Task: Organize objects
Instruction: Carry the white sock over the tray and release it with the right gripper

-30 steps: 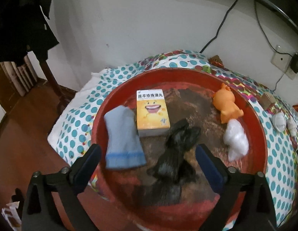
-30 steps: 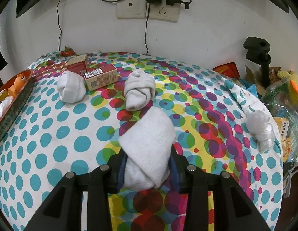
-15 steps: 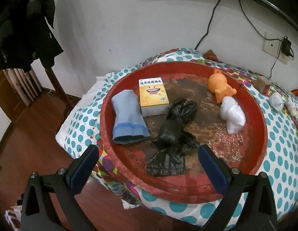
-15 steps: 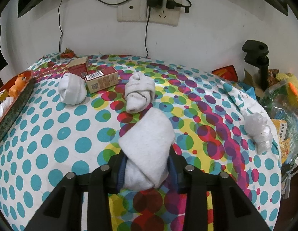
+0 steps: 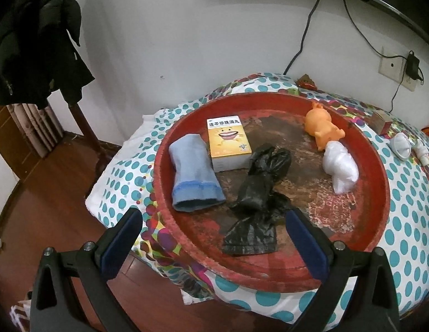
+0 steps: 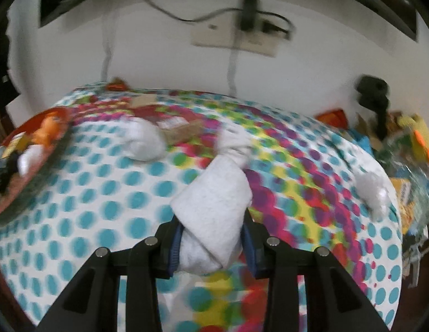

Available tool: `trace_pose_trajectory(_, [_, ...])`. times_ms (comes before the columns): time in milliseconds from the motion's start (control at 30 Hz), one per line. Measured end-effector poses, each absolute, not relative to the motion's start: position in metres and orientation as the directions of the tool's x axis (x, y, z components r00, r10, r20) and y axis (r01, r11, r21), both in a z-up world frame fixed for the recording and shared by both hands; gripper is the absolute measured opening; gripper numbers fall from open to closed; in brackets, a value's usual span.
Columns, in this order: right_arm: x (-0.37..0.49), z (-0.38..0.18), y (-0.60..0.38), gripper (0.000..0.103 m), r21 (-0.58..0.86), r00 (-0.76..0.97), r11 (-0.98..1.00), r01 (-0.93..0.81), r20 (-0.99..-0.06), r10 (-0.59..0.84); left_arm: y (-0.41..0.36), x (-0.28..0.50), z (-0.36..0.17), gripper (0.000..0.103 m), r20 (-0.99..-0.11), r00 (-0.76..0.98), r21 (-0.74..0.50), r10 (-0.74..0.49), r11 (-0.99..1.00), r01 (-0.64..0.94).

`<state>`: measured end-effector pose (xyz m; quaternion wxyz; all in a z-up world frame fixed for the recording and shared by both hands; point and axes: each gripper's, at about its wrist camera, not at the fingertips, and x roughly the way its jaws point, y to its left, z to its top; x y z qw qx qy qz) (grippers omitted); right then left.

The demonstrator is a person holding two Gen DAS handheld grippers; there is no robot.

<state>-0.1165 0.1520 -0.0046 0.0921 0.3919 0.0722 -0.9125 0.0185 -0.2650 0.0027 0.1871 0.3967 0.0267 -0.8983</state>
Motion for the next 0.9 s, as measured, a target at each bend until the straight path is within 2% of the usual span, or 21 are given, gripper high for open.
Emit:
trace_pose_trajectory(167, [-0.103,0.010,0.094,0.037,-0.060,-0.663,-0.940,0.337,-0.724,-0.191,-0.265,0.019,0.004,0.103,-0.719,-0.611,0.124,-0.330,-0.927,0.355])
trace_pose_trajectory(433, [-0.087,0.023,0.013,0.037,-0.026,-0.620,-0.882,0.470,-0.721,-0.309,-0.268,0.020,0.007,0.103,-0.725,-0.618,0.091,-0.303,-0.932,0.350])
trace_pose_trajectory(900, [-0.075,0.022,-0.084,0.037,-0.052,-0.555,-0.795,0.604,-0.744,-0.373,-0.288,0.025,0.010,0.103,-0.724,-0.617,0.062,-0.309,-0.920,0.387])
